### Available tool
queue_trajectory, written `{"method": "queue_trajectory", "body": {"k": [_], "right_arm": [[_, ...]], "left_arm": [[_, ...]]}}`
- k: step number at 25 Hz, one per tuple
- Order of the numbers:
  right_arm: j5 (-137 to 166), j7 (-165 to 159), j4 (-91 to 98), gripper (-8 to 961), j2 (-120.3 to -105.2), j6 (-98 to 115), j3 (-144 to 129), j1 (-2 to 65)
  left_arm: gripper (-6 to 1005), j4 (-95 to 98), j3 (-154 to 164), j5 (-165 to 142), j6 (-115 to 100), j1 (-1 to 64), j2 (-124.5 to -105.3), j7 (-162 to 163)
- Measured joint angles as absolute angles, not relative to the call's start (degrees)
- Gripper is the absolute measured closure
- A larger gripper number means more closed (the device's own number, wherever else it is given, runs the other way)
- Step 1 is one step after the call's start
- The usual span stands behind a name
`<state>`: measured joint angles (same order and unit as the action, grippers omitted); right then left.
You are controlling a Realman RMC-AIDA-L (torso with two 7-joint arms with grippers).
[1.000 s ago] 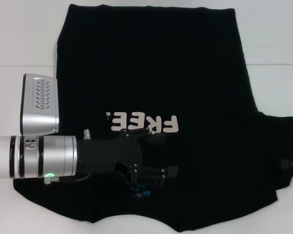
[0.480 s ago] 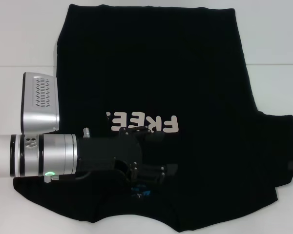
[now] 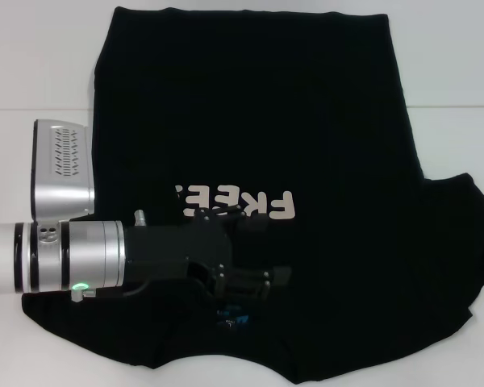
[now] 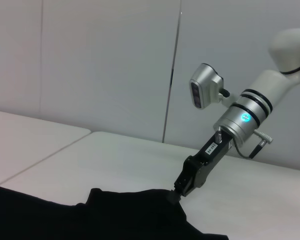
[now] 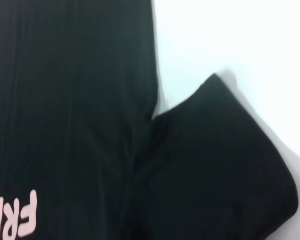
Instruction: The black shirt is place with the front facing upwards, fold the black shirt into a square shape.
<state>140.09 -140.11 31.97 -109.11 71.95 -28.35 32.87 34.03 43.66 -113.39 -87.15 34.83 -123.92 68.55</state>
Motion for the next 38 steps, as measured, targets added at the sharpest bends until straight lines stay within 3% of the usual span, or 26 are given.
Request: {"method": "queue_trajectory", "body": {"k": [25, 38], "right_arm": [[132.8, -124.2, 35.6, 939, -110.57, 77.3, -21.9, 32.4], [130.7, -123.9, 35.5, 937, -112.27, 80.6, -28.8, 38.6]], "left_arm": [[108, 33.9, 43.6, -111.2, -87.2, 33.9, -123.92, 69.3], [109, 33.9, 42.6, -111.2, -86.9, 34.3, -123.78, 69.4]]}}
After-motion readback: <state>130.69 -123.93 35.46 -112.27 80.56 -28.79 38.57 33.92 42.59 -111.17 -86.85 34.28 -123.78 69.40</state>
